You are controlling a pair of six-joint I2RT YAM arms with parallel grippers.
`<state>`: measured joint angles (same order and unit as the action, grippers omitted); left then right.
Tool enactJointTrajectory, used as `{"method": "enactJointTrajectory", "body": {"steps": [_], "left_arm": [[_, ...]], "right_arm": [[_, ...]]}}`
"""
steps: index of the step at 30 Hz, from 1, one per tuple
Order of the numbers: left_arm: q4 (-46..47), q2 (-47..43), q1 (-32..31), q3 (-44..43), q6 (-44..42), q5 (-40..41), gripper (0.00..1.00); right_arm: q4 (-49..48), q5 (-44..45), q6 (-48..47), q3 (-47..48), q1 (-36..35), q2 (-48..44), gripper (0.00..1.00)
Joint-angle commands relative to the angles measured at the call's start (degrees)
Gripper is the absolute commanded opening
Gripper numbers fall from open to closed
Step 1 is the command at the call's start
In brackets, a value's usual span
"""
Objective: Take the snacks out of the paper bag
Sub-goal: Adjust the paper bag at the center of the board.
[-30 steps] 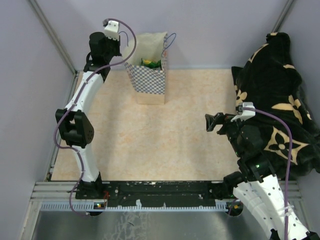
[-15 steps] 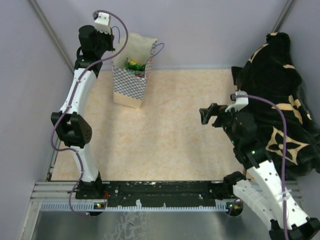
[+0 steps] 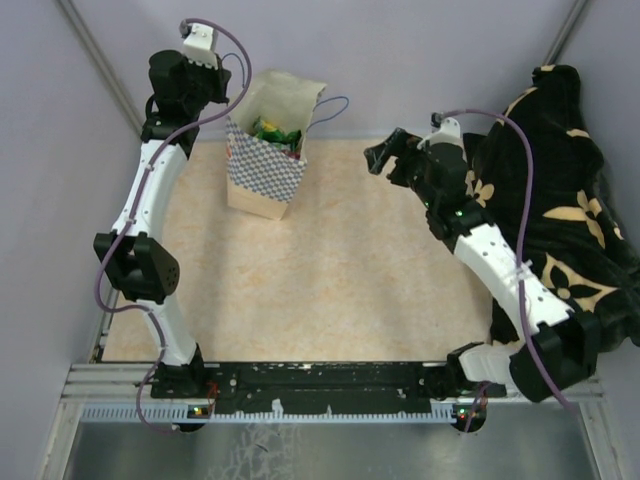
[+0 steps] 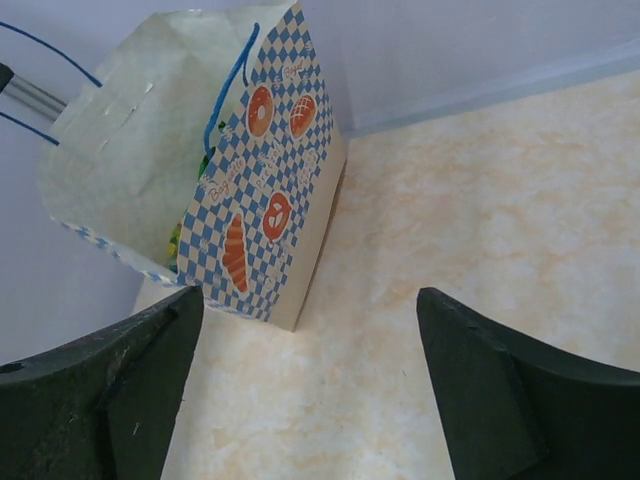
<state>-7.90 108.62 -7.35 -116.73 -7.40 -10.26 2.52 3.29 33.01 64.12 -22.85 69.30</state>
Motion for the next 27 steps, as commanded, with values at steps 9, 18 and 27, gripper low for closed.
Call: {"method": "enactJointTrajectory", "body": {"steps": [9, 18, 27], "left_arm": [[10.33, -6.27, 0.06, 1.11, 0.81, -1.90, 0.00], [10.98, -5.95, 0.02, 1.03, 1.03, -1.80, 0.00], [11.36, -6.50, 0.02, 2.42, 0.42, -0.62, 0.00]], "right_arm": [[-17.18, -5.51, 5.63, 12.95, -0.78, 17.24, 0.88], [-21.34, -4.54, 7.23, 18.82, -1.95, 22.97, 0.88], [-17.45, -4.46, 7.58, 29.04, -3.76, 32.97, 0.82]]}}
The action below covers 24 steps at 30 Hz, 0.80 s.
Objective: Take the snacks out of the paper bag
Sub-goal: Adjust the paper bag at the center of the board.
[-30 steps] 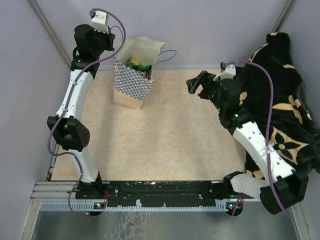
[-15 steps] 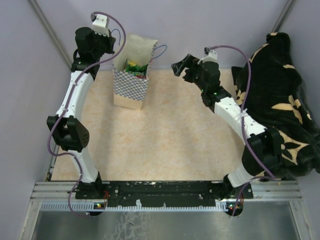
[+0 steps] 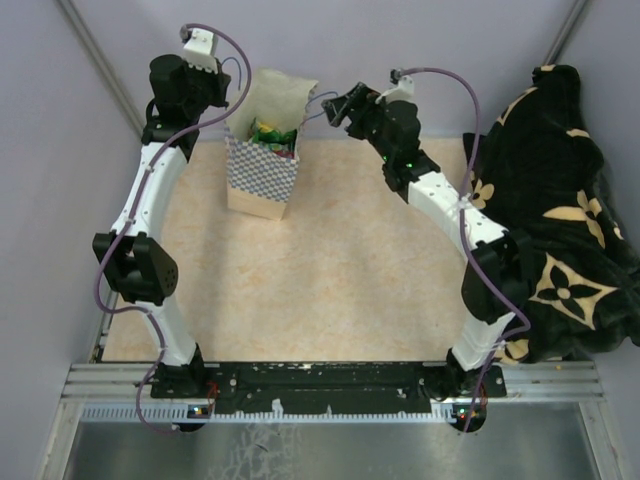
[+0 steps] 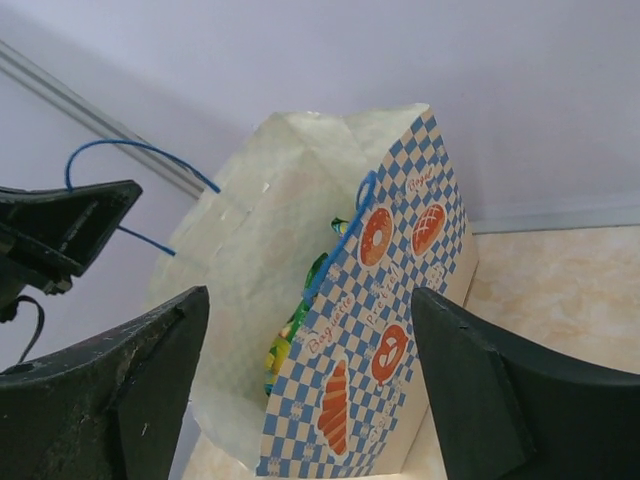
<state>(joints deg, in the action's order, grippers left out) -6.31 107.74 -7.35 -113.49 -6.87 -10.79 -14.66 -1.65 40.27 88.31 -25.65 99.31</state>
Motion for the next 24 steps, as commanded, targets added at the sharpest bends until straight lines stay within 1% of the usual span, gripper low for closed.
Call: {"method": "enactJointTrajectory", "body": {"steps": [1, 4, 9, 10, 16, 18, 19, 24], "left_arm": [[9.77, -5.63, 0.01, -0.85, -0.15, -0.18, 0.00], [9.76, -5.64, 0.06, -0.86, -0.47, -0.17, 0.00], [9.34, -5.70, 0.06, -0.89, -1.51, 0.56, 0.00], [9.22, -5.70, 0.06, -0.86, -1.80, 0.78, 0.00], [9.23, -5.70, 0.06, -0.95, -3.60, 1.83, 0.00], [9.22, -5.75, 0.06, -1.01, -3.76, 1.69, 0.00], [9.21, -5.79, 0.05, -1.07, -3.83, 1.59, 0.00], [9.31, -6.39, 0.01, -1.40, -4.02, 0.78, 0.00]], "right_arm": [[-0.05, 0.45, 0.35, 5.87, -0.98, 4.10, 0.81], [1.90, -0.03, 0.34, 9.84, -1.00, 7.47, 0.76], [3.02, -2.10, 0.57, 14.18, -0.99, 11.53, 0.64], [2.68, -2.69, 0.75, 14.25, -0.98, 11.74, 0.60], [1.65, -4.69, 1.04, 12.79, -0.98, 11.02, 0.17], [1.41, -4.92, 1.04, 11.78, -0.98, 10.23, 0.04], [1.39, -5.00, 0.99, 11.18, -0.98, 9.68, 0.00], [-0.59, -5.41, 1.13, 4.89, -0.98, 5.62, 0.00]]}}
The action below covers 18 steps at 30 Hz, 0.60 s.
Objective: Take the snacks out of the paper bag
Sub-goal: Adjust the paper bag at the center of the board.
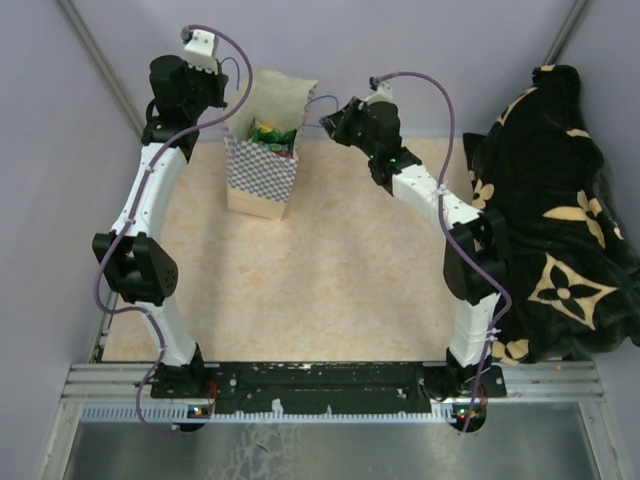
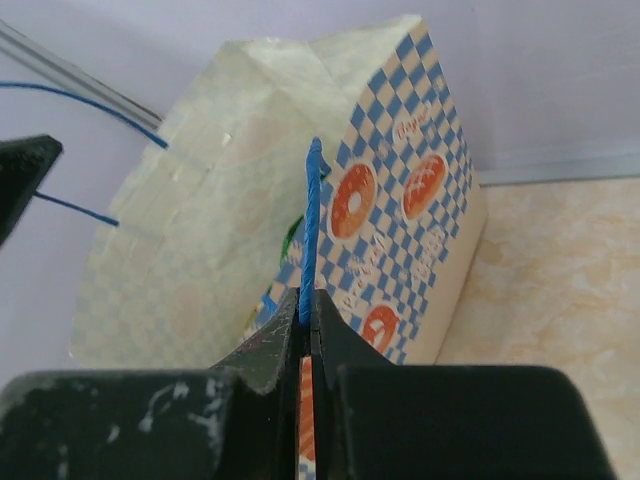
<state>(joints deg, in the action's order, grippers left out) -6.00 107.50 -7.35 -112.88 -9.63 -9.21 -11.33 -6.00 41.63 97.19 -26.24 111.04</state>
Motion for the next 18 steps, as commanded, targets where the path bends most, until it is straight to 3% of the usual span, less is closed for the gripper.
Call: {"method": "enactJointTrajectory", "body": {"steps": [1, 7, 13, 18], "left_arm": [[8.98, -6.24, -0.13, -2.10, -1.70, -0.65, 0.00], [8.67, -7.15, -2.25, -3.72, -4.51, 0.15, 0.00], [7.50, -6.42, -13.96, -3.90, -19.31, 9.04, 0.00], [9.51, -6.88, -19.06, 0.29, -19.03, 11.46, 0.00]], "right_arm": [[-4.36, -1.03, -0.23, -5.40, -0.39, -7.03, 0.00], [-4.03, -0.91, -0.04, -11.85, -0.44, -10.47, 0.00], [-4.09, 1.66, -0.94, -21.12, -0.32, -15.85, 0.00], [-2.35, 4.48, -2.98, -29.49, 0.37, -23.02, 0.00]]}}
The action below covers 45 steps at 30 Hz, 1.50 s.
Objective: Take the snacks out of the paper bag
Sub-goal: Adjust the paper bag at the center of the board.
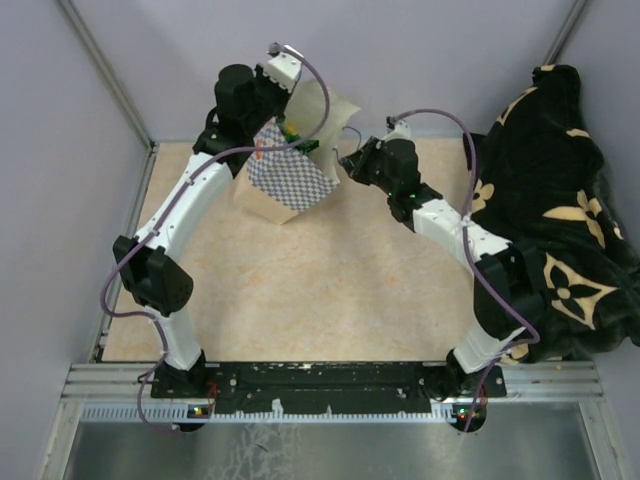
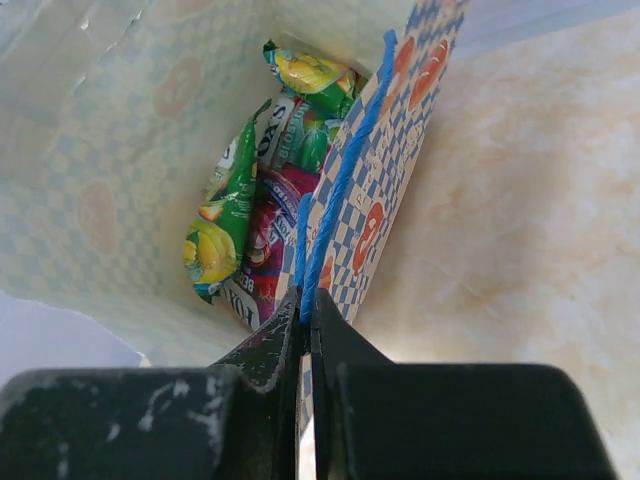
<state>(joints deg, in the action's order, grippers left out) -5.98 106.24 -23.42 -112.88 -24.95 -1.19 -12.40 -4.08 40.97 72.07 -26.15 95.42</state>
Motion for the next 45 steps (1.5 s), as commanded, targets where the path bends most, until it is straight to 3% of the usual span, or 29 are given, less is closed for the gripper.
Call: {"method": "enactJointTrajectory", "body": {"steps": [1, 12, 26, 32, 39, 42, 44, 45], "left_arm": [[10.55, -5.87, -3.99, 1.83, -3.66, 4.03, 0.00], [18.24, -3.24, -14.10, 11.85, 0.26, 6.21, 0.00], [19.91, -3.18, -26.80, 19.16, 1.27, 7.74, 0.00], [21.87, -6.69, -28.59, 28.46, 3.69, 7.52, 0.00], [22.50, -11.10, -28.67, 39.05, 8.69, 5.07, 0.00], [21.66, -12.75, -28.72, 41.05, 11.00, 4.51, 0.00], [20.99, -13.97, -28.72, 42.14, 13.54, 2.67, 0.02], [20.40, -14.51, -28.82, 42.34, 14.56, 1.61, 0.11]], "right_arm": [[-1.42, 3.06, -2.57, -6.02, 0.76, -8.53, 0.00], [-1.47, 9.21, -3.61, -24.65, 4.44, -16.41, 0.00], [-10.83, 9.31, 2.65, -45.68, 4.44, -22.23, 0.00], [-15.65, 6.71, 6.67, -54.70, 3.83, -26.29, 0.00], [-11.37, 8.07, 3.81, -55.40, -2.57, -26.00, 0.00], [-10.69, 7.03, 3.77, -56.43, -3.46, -26.97, 0.11], [-11.13, 5.37, 2.96, -57.92, -3.47, -28.56, 0.39], [-10.84, 4.52, 2.29, -58.32, -3.47, -29.51, 0.58]]}}
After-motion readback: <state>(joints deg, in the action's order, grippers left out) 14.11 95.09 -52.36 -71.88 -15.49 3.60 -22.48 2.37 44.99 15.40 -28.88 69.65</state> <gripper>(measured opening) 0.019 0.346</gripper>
